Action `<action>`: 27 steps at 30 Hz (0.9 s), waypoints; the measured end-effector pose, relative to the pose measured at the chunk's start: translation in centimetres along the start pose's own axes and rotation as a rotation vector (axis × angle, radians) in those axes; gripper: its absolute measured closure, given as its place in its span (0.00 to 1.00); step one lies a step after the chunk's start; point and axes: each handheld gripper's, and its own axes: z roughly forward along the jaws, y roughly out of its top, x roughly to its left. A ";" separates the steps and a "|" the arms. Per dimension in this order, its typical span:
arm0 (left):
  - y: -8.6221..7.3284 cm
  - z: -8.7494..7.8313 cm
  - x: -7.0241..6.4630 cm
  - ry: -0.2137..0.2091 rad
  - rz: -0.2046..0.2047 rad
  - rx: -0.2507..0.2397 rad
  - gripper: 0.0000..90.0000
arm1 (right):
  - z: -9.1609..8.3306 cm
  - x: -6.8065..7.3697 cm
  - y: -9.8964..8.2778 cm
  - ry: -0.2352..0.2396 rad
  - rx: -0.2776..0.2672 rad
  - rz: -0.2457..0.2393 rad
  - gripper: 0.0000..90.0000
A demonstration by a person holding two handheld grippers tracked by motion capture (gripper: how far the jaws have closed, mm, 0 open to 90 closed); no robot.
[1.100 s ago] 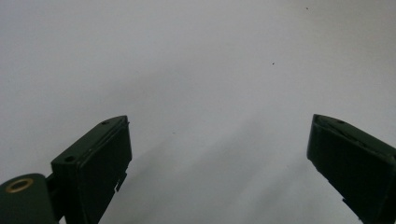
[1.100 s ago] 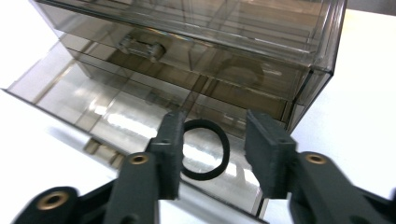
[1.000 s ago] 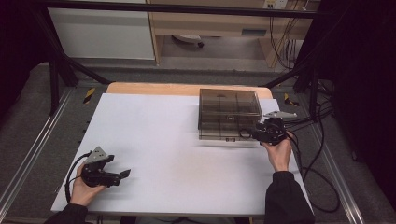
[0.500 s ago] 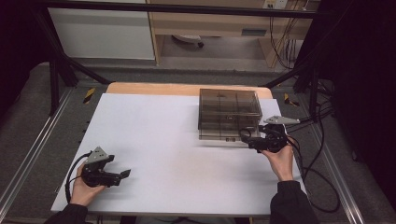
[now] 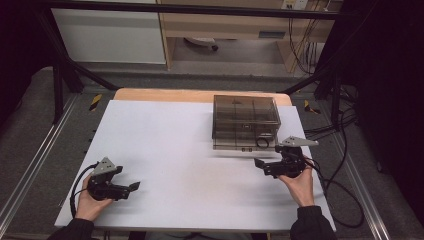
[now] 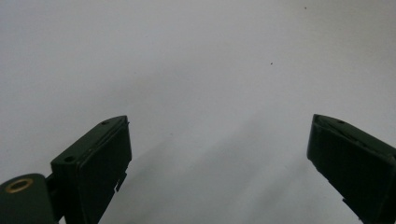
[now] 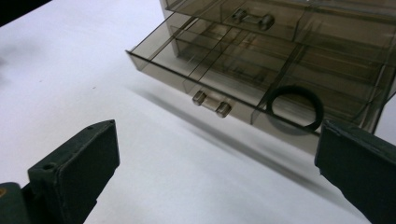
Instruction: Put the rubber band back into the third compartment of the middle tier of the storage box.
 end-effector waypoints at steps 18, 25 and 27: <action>0.0 0.0 -0.1 -0.003 0.008 0.005 0.07 | -0.4 -0.8 -4.5 0.057 0.018 0.013 0.01; 0.0 0.0 -0.2 -0.006 0.011 0.004 0.07 | -0.5 -1.5 -6.0 0.069 0.025 0.025 0.01; 0.0 0.0 -0.2 -0.007 0.012 0.005 0.07 | -0.5 -1.7 -6.4 0.071 0.031 0.025 0.01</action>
